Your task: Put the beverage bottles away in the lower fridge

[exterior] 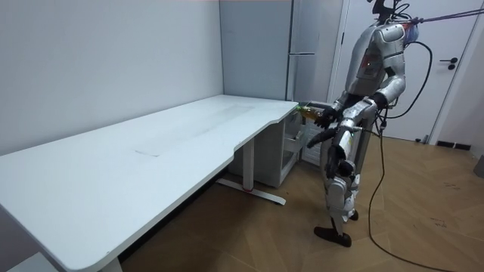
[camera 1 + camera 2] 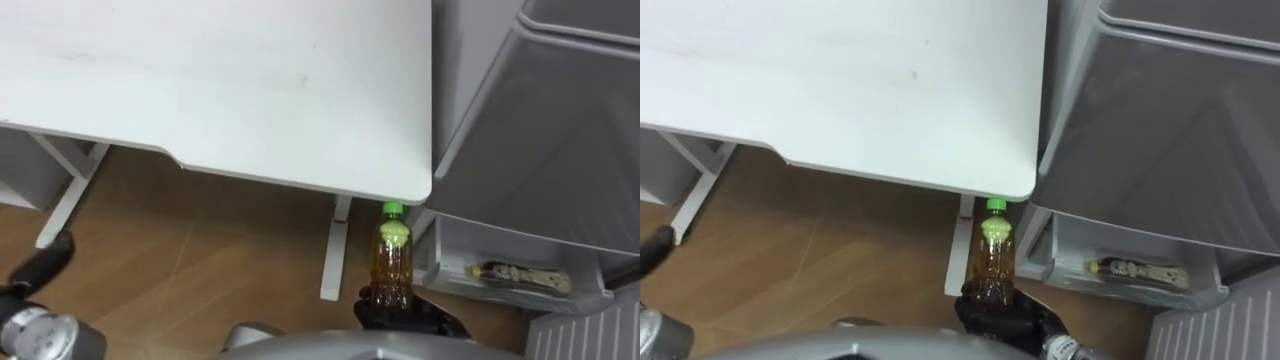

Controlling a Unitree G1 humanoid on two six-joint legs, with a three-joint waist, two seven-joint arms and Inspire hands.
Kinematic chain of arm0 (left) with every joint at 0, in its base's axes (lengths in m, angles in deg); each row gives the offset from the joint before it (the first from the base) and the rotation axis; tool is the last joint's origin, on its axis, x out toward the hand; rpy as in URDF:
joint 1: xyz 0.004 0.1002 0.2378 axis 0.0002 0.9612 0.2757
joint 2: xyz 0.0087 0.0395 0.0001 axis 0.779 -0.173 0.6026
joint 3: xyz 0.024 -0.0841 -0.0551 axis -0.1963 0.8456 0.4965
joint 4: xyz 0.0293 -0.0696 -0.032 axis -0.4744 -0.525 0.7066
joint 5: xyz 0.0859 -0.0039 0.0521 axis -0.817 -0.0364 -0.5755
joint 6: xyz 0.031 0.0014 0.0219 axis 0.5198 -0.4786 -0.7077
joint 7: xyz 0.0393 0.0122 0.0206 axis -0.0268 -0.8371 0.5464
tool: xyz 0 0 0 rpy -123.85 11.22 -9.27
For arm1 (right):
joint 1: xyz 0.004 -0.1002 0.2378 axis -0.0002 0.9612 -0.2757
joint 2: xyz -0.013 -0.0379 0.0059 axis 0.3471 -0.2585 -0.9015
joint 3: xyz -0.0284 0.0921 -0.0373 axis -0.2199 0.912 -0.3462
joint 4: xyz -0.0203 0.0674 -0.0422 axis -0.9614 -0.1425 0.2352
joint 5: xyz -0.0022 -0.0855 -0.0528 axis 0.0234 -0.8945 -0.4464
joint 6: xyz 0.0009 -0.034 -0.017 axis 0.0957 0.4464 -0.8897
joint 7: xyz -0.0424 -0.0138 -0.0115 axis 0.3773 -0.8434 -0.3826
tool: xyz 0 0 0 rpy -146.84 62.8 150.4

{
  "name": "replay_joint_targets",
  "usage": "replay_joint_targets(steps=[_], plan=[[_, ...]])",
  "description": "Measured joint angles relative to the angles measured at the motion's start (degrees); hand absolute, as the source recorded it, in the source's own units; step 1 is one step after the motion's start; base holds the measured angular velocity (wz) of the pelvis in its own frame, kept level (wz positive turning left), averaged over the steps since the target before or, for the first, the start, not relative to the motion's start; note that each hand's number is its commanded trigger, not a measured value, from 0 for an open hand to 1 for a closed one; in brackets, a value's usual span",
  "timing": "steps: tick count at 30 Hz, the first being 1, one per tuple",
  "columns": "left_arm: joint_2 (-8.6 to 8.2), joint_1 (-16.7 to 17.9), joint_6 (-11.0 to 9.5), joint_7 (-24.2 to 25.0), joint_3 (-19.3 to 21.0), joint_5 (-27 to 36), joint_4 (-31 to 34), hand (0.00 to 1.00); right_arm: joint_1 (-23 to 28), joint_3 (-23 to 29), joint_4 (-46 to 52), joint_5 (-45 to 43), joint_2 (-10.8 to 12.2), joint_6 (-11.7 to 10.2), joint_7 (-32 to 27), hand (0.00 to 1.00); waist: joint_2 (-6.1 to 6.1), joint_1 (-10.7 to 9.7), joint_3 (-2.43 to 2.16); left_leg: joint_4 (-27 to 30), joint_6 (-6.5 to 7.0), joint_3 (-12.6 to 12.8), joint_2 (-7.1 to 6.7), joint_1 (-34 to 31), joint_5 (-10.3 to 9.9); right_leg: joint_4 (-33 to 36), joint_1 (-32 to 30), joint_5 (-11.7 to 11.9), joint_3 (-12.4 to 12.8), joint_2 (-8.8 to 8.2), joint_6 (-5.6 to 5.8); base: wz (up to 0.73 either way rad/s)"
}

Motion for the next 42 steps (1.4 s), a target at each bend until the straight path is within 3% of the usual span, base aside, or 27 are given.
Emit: replay_joint_targets(steps=[3,6,12,15,20,31,42], plan=[[-0.34,0.2,2.7,3.9,-2.3,5.4,-9.6,0.0,-0.6,-0.5,-0.8,1.2,0.1,0.8,-0.3,1.0,-0.21,-0.6,0.14,-0.3,0.01,0.4,0.07,0.2,0.0,-0.1,0.0,0.1,0.1,-0.03,0.05,-0.04],[-0.27,0.3,3.9,7.6,-5.8,7.2,-16.2,0.0,-3.0,-0.5,-2.0,2.4,0.0,1.8,-0.8,1.0,0.09,-2.1,0.41,-0.4,0.0,0.4,0.11,0.0,0.0,-0.1,0.1,0.1,0.1,0.02,0.05,0.0],[-0.67,1.1,8.2,17.7,-12.8,7.3,-20.5,0.0,-4.6,-0.9,-3.4,4.9,-0.1,2.5,-0.9,1.0,-0.42,-5.8,0.75,-0.6,-0.05,0.3,0.13,-1.0,-0.1,-0.3,-0.6,0.1,-0.2,0.07,0.05,0.03],[-0.81,-0.1,8.7,22.1,-15.6,7.3,-24.4,0.0,-5.1,-0.8,-4.8,7.6,-0.1,2.5,-0.9,1.0,-0.44,-8.1,0.78,-0.2,-0.05,0.4,0.12,-1.5,-0.1,-0.2,-1.1,0.1,-0.1,0.06,0.06,0.0],[-0.31,-1.8,9.1,26.9,-17.4,7.2,-27.3,0.0,-6.4,-0.8,-8.2,9.4,-1.0,2.4,-1.2,1.0,-0.21,-9.8,0.8,-0.1,-0.05,0.8,0.1,-2.1,-0.1,-0.1,-2.0,0.1,0.4,0.06,0.07,-0.03],[0.15,-2.2,11.6,30.8,-16.3,6.4,-30.1,0.0,-6.2,-0.2,-9.7,18.1,-1.3,2.4,-3.2,1.0,0.68,-11.2,0.76,-0.6,-0.03,1.5,0.25,-1.8,-0.1,0.7,-2.1,0.2,1.5,0.22,0.14,-0.03],[-0.07,-3.1,11.6,30.8,-16.4,5.1,-32.3,0.0,-4.7,1.4,-12.7,34.8,-1.4,2.0,-6.1,1.0,1.35,-11.5,0.56,-0.8,-0.03,2.8,0.57,-0.7,-0.1,1.1,-2.1,0.3,2.6,0.44,-0.05,-0.05]])
